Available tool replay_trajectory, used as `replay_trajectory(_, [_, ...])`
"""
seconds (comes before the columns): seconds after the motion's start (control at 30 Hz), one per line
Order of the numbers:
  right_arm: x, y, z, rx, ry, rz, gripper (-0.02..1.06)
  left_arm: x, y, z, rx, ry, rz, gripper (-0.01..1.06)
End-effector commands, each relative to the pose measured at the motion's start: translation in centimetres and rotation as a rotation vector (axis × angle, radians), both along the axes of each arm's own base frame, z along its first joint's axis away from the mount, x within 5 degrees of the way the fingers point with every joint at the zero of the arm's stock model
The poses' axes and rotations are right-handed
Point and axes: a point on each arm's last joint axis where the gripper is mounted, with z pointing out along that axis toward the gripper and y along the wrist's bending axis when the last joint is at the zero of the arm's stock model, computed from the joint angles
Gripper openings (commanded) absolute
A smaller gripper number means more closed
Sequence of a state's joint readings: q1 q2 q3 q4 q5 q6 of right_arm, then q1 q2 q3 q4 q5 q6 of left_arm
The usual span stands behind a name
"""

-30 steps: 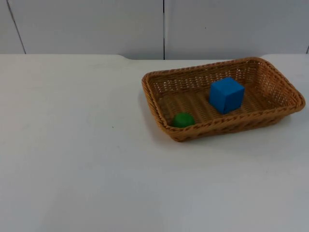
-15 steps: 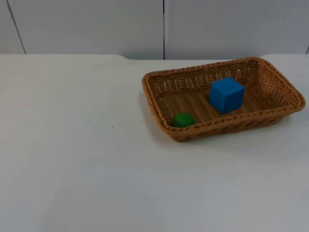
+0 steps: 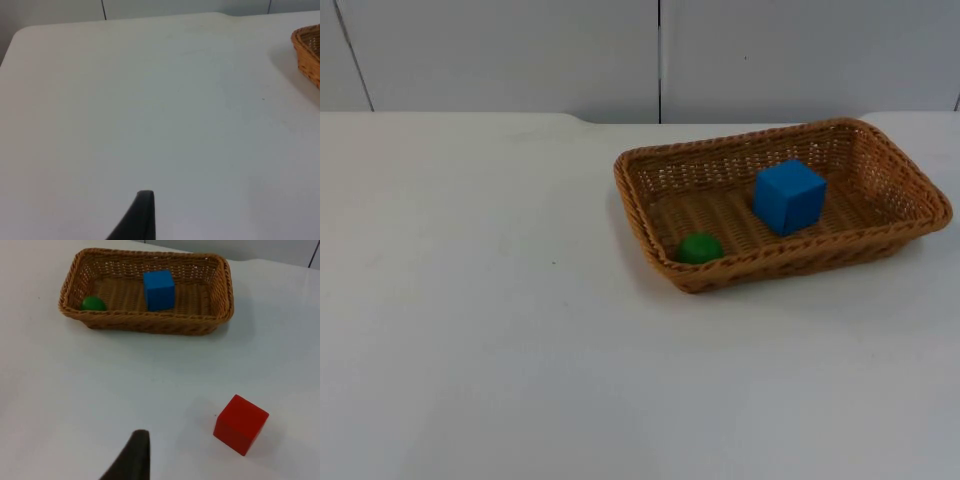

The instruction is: Place all geometric objects except the red cube into the basket.

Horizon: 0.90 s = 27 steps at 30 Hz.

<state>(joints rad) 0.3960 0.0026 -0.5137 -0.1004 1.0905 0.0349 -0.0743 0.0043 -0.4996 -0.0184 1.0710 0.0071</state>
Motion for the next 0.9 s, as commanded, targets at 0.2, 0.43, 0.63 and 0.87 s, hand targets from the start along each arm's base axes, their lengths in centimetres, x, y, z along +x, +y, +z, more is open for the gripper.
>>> replay_trajectory(0.2, [0.03,0.02,0.06,0.000,-0.015,0.001,1.05,-0.03,0.03,-0.16,-0.003,0.004,0.010,1.05])
replay_trajectory(0.43, [0.03,0.02,0.06,0.000,-0.015,0.001,1.05,-0.03,0.03,-0.16,-0.003,0.004,0.010,1.05])
replay_trajectory(0.63, [-0.06,0.04,0.11,0.000,-0.016,-0.065,1.05,-0.02,0.05,-0.16,-0.001,0.004,0.011,1.05])
replay_trajectory(0.87, [-0.21,0.12,0.11,-0.001,-0.016,-0.221,1.05,-0.02,0.05,-0.16,-0.001,0.004,0.011,1.05])
